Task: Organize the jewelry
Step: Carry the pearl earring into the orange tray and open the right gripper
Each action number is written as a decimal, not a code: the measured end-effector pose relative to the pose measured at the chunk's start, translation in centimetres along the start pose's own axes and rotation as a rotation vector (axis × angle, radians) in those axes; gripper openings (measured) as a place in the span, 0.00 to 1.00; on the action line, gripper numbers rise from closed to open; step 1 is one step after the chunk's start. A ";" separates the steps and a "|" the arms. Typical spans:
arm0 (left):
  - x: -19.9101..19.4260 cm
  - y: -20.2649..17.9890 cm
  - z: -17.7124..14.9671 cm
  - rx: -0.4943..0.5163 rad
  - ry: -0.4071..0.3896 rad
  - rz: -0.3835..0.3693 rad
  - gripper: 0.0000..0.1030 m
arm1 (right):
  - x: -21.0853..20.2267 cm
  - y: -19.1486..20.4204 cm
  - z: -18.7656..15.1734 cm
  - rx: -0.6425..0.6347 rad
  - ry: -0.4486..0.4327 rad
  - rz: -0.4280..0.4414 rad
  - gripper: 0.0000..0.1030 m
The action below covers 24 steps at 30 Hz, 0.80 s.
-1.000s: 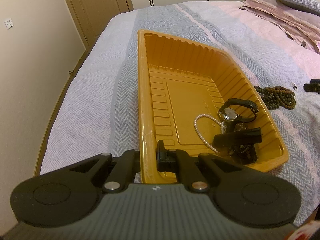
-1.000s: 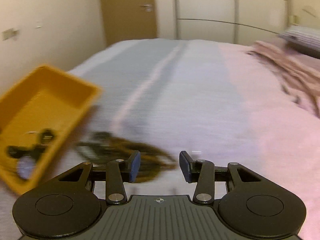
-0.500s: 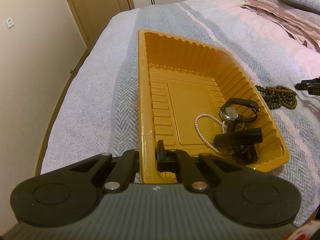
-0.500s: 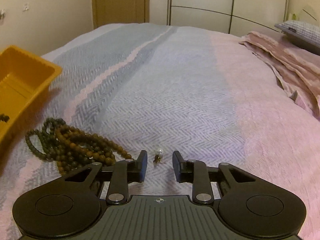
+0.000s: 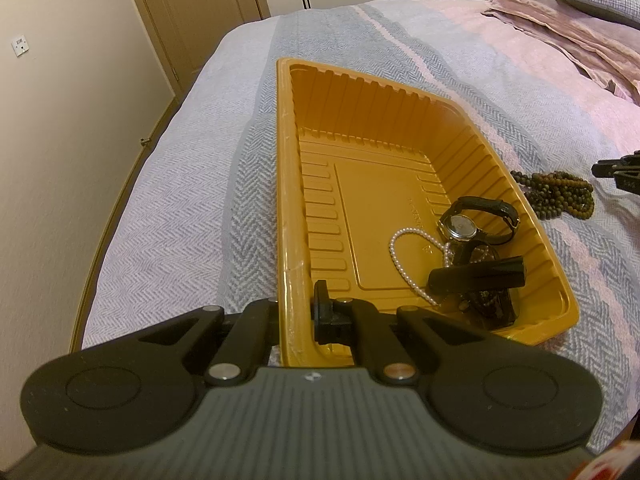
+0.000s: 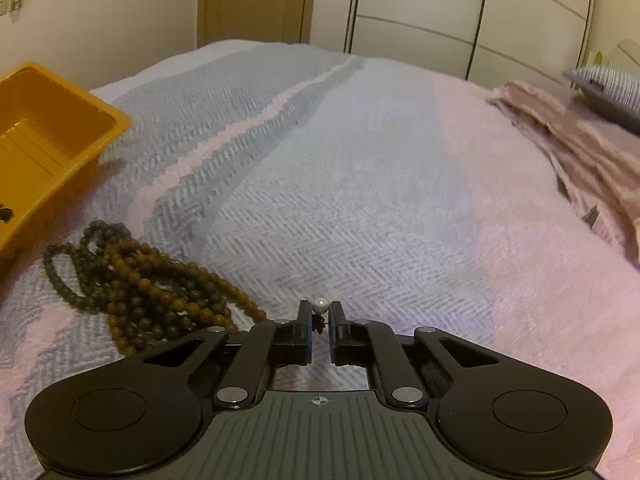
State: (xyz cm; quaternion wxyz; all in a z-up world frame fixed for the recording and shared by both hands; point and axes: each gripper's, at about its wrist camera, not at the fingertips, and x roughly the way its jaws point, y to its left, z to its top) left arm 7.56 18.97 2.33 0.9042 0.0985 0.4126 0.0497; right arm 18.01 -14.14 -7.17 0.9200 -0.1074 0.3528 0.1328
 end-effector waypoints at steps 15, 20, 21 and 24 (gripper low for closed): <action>-0.1 0.0 0.0 -0.001 -0.003 -0.003 0.02 | -8.4 10.2 4.4 -0.115 -0.157 0.344 0.08; -0.2 0.0 -0.1 -0.003 -0.004 -0.005 0.02 | -8.3 14.6 5.1 -0.183 -0.151 0.435 0.08; -0.2 0.0 -0.1 -0.003 -0.003 -0.005 0.02 | -8.2 15.3 5.2 -0.194 -0.149 0.447 0.08; -0.1 0.1 -0.1 -0.004 -0.004 -0.008 0.02 | -7.7 16.8 5.3 -0.216 -0.144 0.463 0.08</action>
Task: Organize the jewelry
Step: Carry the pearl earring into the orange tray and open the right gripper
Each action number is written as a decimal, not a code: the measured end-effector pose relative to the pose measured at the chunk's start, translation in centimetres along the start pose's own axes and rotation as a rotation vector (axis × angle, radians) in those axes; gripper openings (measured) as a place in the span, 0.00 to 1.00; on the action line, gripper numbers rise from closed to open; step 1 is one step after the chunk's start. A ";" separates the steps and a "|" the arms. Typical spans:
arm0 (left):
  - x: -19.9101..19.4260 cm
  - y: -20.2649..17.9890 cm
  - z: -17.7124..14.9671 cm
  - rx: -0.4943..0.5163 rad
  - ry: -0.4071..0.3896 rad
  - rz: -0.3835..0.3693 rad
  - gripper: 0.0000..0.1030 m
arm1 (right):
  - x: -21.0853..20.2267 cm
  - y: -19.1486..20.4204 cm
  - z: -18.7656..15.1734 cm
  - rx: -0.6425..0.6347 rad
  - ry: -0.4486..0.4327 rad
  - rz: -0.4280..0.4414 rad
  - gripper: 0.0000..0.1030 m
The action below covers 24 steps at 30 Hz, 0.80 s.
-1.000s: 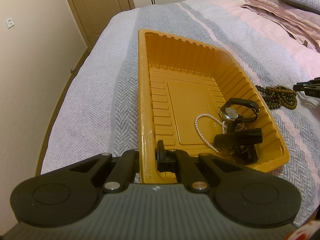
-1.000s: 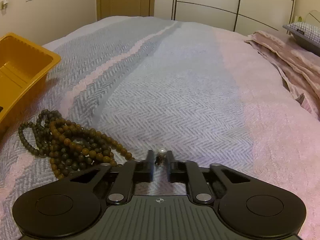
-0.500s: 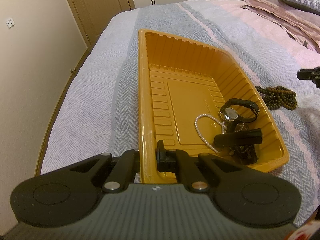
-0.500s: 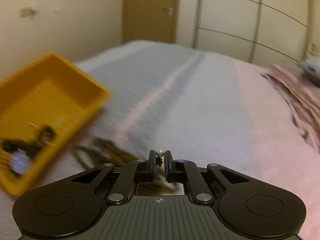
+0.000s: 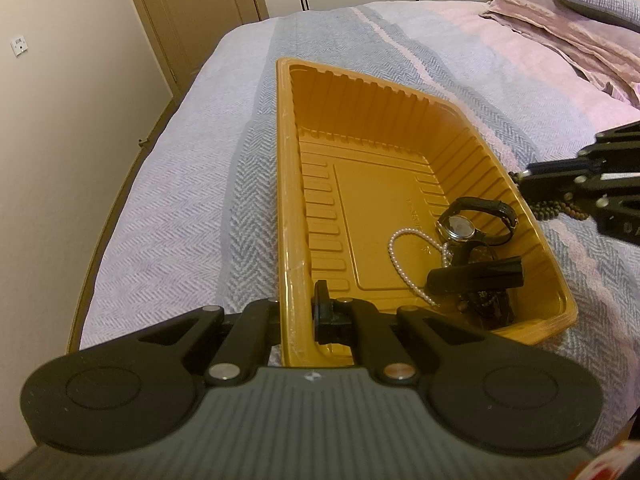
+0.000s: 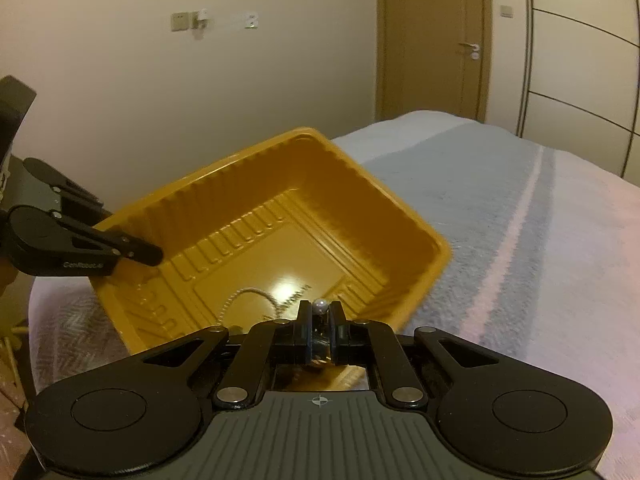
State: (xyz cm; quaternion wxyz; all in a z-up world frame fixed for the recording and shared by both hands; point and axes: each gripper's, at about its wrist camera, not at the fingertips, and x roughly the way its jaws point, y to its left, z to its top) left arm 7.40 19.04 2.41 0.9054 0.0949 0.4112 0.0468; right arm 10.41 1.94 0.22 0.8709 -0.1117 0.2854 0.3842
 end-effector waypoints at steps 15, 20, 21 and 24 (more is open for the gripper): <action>0.1 0.1 -0.2 -0.003 -0.003 -0.004 0.02 | 1.3 1.0 0.6 -0.011 0.014 0.023 0.08; 0.1 0.1 -0.2 -0.004 -0.003 -0.005 0.02 | 1.7 1.0 0.6 -0.012 0.021 0.022 0.08; 0.1 0.1 -0.2 -0.003 -0.003 -0.005 0.02 | 1.7 1.0 0.6 -0.012 0.021 0.021 0.08; 0.1 0.1 -0.2 -0.003 -0.002 -0.005 0.02 | 1.8 1.0 0.6 -0.007 0.022 0.021 0.08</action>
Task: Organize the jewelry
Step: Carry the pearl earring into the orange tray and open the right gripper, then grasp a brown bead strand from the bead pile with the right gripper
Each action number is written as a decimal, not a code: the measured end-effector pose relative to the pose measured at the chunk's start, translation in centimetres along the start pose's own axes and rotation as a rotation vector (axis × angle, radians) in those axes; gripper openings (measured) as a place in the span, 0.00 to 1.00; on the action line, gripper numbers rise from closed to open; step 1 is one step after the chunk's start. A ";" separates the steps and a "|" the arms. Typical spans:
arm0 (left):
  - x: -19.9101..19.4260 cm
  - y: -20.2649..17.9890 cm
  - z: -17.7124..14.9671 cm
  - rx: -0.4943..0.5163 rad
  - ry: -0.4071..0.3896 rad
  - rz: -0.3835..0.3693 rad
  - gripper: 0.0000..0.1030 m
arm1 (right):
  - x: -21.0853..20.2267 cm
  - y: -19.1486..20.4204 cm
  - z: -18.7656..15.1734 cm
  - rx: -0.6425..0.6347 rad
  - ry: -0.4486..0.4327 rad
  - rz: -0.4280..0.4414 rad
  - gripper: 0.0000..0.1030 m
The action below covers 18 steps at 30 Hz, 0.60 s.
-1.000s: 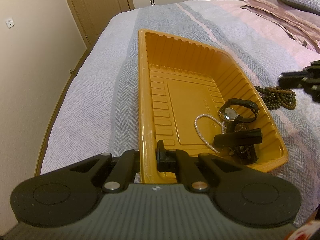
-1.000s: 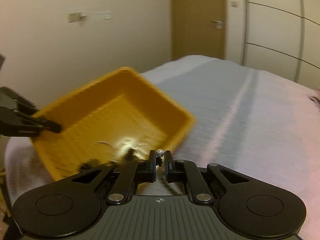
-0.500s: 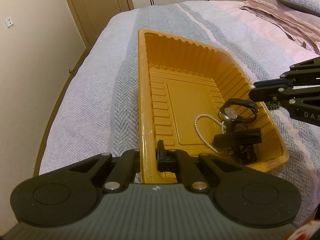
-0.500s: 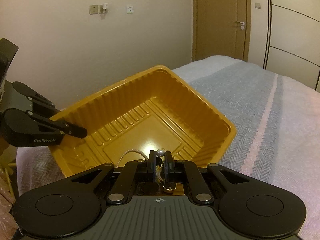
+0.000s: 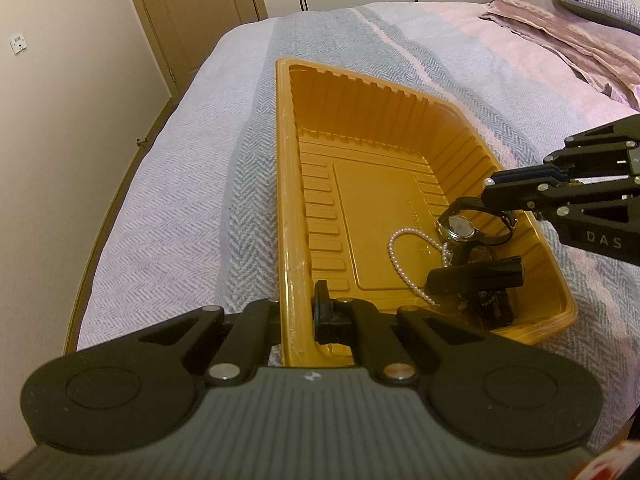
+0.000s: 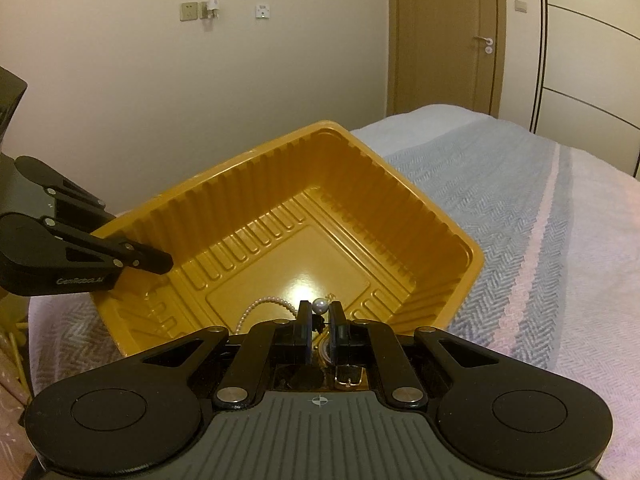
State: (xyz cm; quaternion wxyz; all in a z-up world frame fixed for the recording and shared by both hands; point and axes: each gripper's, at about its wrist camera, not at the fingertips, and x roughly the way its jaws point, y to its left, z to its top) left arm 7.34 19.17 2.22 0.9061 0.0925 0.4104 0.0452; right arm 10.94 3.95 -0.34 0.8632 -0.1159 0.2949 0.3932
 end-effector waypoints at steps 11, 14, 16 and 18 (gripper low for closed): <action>0.0 0.0 0.0 -0.001 -0.001 -0.002 0.03 | -2.7 -2.7 -0.8 0.138 -0.077 -0.034 0.24; 0.0 -0.1 -0.1 -0.002 -0.002 0.000 0.03 | -4.5 -4.6 -2.6 0.215 -0.075 -0.110 0.28; 0.0 -0.1 0.0 -0.001 -0.001 0.001 0.02 | -5.5 -6.0 -4.3 0.260 -0.051 -0.171 0.28; 0.0 -0.1 0.0 0.000 -0.002 0.001 0.02 | -6.5 -7.4 -6.0 0.289 -0.021 -0.241 0.29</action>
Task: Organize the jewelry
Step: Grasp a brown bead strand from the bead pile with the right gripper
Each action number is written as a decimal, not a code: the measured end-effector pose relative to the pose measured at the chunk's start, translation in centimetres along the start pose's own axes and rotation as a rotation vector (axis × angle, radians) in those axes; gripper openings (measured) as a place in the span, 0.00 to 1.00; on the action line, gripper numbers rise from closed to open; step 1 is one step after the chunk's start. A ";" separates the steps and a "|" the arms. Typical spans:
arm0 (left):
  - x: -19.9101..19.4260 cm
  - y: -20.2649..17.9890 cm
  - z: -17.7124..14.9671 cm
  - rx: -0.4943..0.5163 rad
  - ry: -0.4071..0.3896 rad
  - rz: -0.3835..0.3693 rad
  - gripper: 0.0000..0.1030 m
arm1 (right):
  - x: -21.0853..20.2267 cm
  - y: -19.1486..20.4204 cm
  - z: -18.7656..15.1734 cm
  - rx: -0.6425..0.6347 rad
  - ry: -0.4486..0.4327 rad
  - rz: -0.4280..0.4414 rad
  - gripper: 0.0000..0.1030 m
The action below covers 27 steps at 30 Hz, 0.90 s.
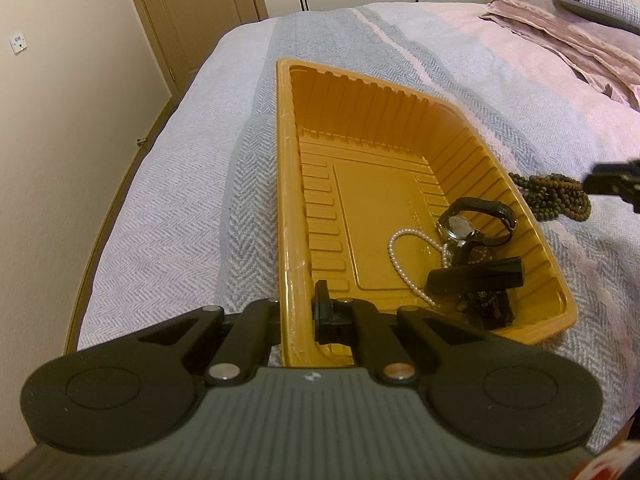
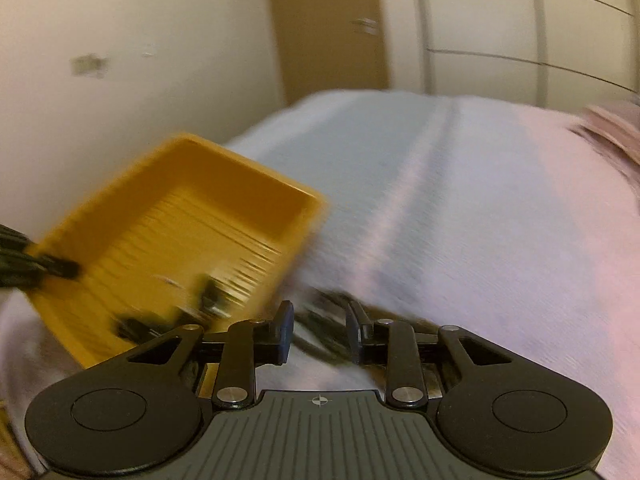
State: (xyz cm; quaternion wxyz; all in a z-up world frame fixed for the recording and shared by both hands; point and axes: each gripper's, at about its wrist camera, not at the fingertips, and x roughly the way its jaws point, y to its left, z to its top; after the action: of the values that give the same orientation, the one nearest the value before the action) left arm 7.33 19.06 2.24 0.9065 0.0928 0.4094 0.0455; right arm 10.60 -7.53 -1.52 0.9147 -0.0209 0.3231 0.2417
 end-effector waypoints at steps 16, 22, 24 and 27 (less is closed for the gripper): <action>-0.1 0.0 0.2 0.001 0.002 0.006 0.03 | 0.6 -5.4 -2.3 -0.151 0.089 -0.116 0.29; 0.0 0.0 0.2 0.001 0.006 0.007 0.02 | 2.2 -3.6 -1.2 -0.404 0.099 -0.082 0.28; 0.0 0.0 0.2 0.000 0.007 0.007 0.02 | 2.9 -3.1 -1.2 -0.478 0.115 -0.073 0.28; 0.0 0.0 0.2 -0.001 0.007 0.008 0.02 | 3.8 -2.3 -1.5 -0.574 0.142 -0.065 0.27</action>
State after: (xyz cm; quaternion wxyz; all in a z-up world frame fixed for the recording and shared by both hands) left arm 7.47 19.02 2.33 0.9049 0.0940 0.4121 0.0497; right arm 13.36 -8.25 -5.24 0.8537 -0.3061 0.3040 0.2917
